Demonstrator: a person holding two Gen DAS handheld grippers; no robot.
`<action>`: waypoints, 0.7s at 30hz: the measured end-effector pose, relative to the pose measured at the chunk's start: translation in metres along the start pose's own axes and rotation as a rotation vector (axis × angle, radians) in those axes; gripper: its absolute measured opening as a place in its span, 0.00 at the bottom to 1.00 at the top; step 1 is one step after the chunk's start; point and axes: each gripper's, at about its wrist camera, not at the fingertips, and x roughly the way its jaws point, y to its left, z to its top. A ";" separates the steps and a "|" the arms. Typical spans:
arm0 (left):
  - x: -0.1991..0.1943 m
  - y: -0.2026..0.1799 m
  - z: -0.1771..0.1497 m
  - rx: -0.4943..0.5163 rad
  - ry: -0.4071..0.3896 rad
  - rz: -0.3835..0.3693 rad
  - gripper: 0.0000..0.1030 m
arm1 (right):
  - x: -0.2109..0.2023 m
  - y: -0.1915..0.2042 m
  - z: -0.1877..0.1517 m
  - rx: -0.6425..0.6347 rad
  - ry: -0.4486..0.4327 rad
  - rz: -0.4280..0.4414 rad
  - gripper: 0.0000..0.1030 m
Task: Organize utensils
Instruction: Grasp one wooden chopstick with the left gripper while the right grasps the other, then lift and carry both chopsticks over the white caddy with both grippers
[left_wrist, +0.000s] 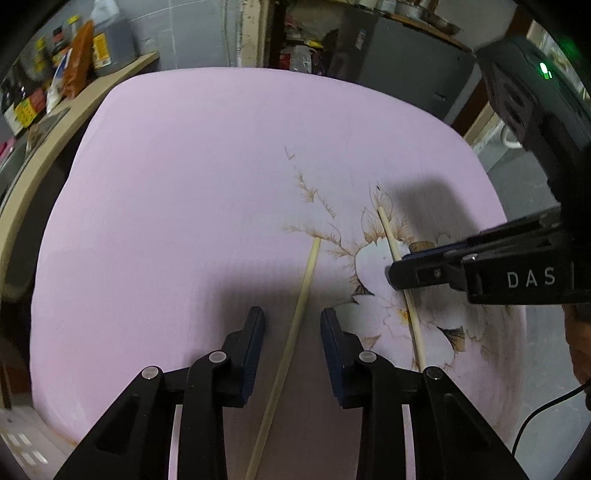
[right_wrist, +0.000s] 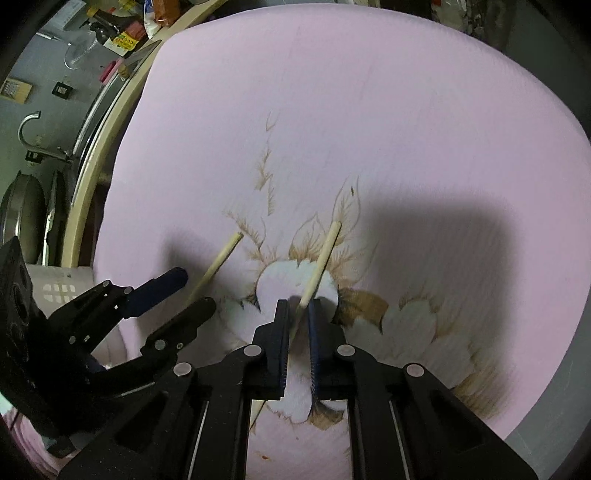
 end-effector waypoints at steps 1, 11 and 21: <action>0.001 -0.001 0.003 0.009 0.003 0.005 0.28 | 0.002 -0.001 0.002 -0.003 0.003 -0.003 0.07; 0.002 0.014 0.013 -0.058 0.017 -0.052 0.05 | 0.005 0.015 -0.006 -0.017 -0.033 -0.042 0.06; -0.033 0.014 -0.012 -0.172 -0.044 -0.198 0.05 | -0.038 -0.008 -0.083 0.146 -0.326 0.207 0.04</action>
